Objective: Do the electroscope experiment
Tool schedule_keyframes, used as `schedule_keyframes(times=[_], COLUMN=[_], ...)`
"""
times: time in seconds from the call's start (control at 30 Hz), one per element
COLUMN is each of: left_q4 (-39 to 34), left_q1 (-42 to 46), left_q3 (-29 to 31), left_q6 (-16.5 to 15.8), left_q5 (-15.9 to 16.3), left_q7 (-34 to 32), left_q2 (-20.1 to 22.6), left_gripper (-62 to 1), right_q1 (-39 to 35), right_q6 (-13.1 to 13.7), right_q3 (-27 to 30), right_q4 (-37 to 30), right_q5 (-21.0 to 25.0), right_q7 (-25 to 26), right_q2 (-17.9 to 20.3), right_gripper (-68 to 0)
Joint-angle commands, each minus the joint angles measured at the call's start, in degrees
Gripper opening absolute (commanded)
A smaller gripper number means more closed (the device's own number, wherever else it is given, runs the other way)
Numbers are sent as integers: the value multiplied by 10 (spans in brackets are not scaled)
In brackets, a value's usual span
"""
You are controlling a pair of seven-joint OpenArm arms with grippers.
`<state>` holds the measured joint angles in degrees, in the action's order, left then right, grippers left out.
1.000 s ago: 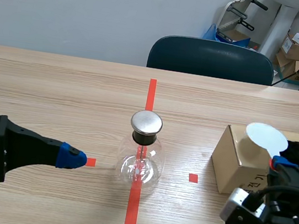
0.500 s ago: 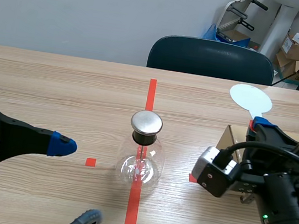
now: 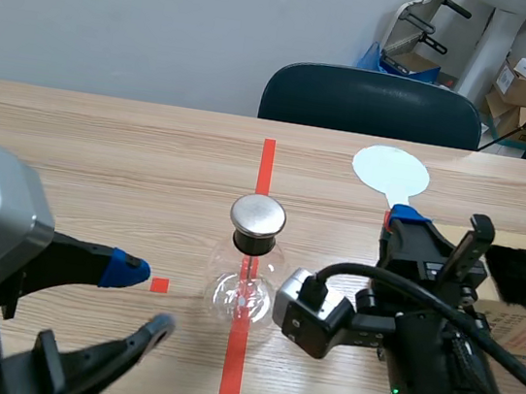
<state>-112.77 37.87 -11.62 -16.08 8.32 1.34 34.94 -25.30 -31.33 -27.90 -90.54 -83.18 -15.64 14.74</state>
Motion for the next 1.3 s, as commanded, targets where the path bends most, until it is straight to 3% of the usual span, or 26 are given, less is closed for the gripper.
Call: schedule_keyframes(times=[0.0,0.23,0.33,0.43,0.73,1.0,1.27], left_q4=[7,84,122,155,231,276,342], left_q1=[-22,-95,-128,-158,-237,-301,-337], left_q3=[-21,-96,-125,-150,-207,-265,-276], left_q6=[0,1,8,35,53,96,108], left_q5=[-3,-22,-22,-22,-19,-14,32], left_q7=[-3,-3,-10,-24,-50,-66,-91], left_q2=[3,5,5,5,2,1,-15], left_gripper=[-432,-595,-594,-594,-594,-594,-594], right_q1=[10,13,12,12,2,-9,-14], right_q6=[-8,-8,-8,-8,-11,-22,-24], right_q3=[-7,-42,-54,-59,-59,-59,-58], right_q4=[-5,-1,2,7,19,19,19], right_q5=[-5,-5,-5,-5,-5,-5,-5], right_q7=[-18,-66,-86,-99,-104,-104,-104], right_q2=[11,13,13,13,13,13,13], right_gripper=[-667,-667,-667,-667,-667,-667,-667])
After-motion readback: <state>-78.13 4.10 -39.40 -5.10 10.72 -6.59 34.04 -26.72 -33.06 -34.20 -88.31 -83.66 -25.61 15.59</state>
